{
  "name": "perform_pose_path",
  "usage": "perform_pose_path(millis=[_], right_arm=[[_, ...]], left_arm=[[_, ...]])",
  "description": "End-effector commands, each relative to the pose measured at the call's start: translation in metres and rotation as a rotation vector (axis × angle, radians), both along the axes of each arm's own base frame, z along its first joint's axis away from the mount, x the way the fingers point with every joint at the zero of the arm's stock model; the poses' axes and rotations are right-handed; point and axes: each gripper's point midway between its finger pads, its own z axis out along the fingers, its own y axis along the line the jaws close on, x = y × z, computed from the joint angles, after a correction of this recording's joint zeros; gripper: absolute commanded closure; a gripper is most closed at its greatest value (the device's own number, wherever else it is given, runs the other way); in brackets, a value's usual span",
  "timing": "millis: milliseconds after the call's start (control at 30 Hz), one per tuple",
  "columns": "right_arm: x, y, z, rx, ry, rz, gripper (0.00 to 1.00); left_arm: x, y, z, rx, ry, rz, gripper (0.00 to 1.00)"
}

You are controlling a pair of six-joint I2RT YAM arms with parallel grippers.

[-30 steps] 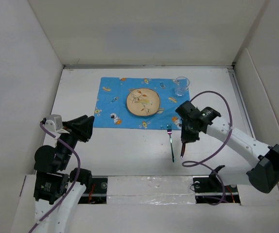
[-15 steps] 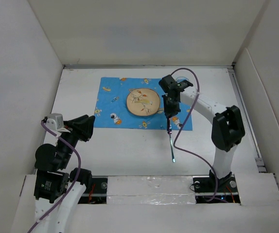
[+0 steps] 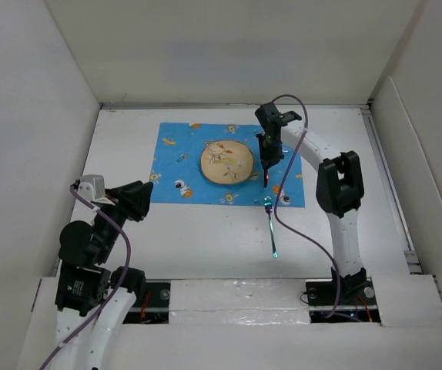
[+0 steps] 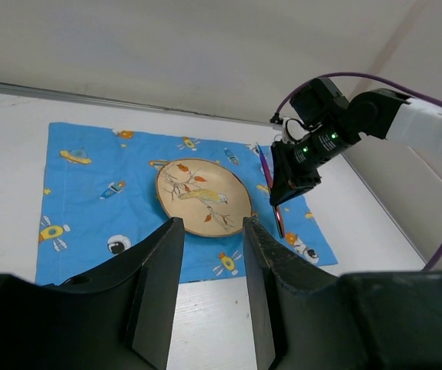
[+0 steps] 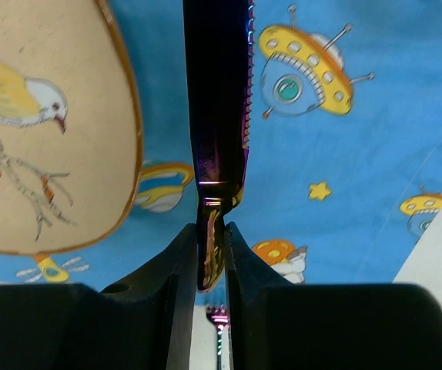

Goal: Set the dinner table for one person

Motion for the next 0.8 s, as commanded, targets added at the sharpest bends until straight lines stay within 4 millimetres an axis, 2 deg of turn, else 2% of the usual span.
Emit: perform_pose_path(millis=[0, 233, 367, 400, 433, 467, 500, 567, 600, 633, 667, 733, 767], right_arm=[[0.014, -0.005, 0.006, 0.001, -0.013, 0.021, 1.0], [0.026, -0.013, -0.009, -0.007, -0.025, -0.007, 1.0], [0.026, -0.013, -0.019, -0.017, 0.0, -0.003, 1.0], [0.027, -0.013, -0.021, -0.022, -0.006, -0.007, 0.91], [0.027, -0.014, -0.021, -0.023, -0.006, -0.008, 0.91], [0.028, -0.013, -0.021, -0.021, -0.01, -0.009, 0.82], [0.029, -0.013, -0.021, -0.018, -0.011, -0.01, 0.79], [0.031, -0.011, -0.018, -0.012, -0.021, -0.011, 0.73], [0.032, -0.011, -0.016, -0.013, -0.022, -0.013, 0.72], [0.034, -0.011, -0.006, -0.008, -0.042, -0.014, 0.71], [0.034, -0.011, -0.006, -0.008, -0.042, -0.014, 0.71], [0.035, -0.014, 0.007, -0.014, -0.072, -0.016, 0.7], [0.034, -0.011, 0.022, -0.009, -0.104, -0.005, 0.68]], left_arm=[[0.002, -0.004, 0.007, 0.01, -0.022, -0.022, 0.67], [0.005, -0.006, 0.005, 0.012, -0.012, -0.027, 0.67], [0.006, -0.006, 0.004, 0.013, -0.009, -0.028, 0.67], [0.005, -0.007, 0.004, 0.013, -0.009, -0.031, 0.67], [0.005, -0.007, 0.004, 0.013, -0.009, -0.032, 0.67], [0.005, -0.006, 0.004, 0.013, -0.01, -0.03, 0.67], [0.005, -0.006, 0.004, 0.013, -0.009, -0.03, 0.67], [0.005, -0.007, 0.004, 0.013, -0.009, -0.031, 0.67], [0.005, -0.006, 0.004, 0.013, -0.01, -0.03, 0.67], [0.005, -0.007, 0.004, 0.013, -0.01, -0.031, 0.67], [0.005, -0.007, 0.004, 0.013, -0.01, -0.032, 0.67], [0.005, -0.007, 0.004, 0.013, -0.01, -0.032, 0.67], [0.004, -0.007, 0.004, 0.013, -0.012, -0.033, 0.67]])
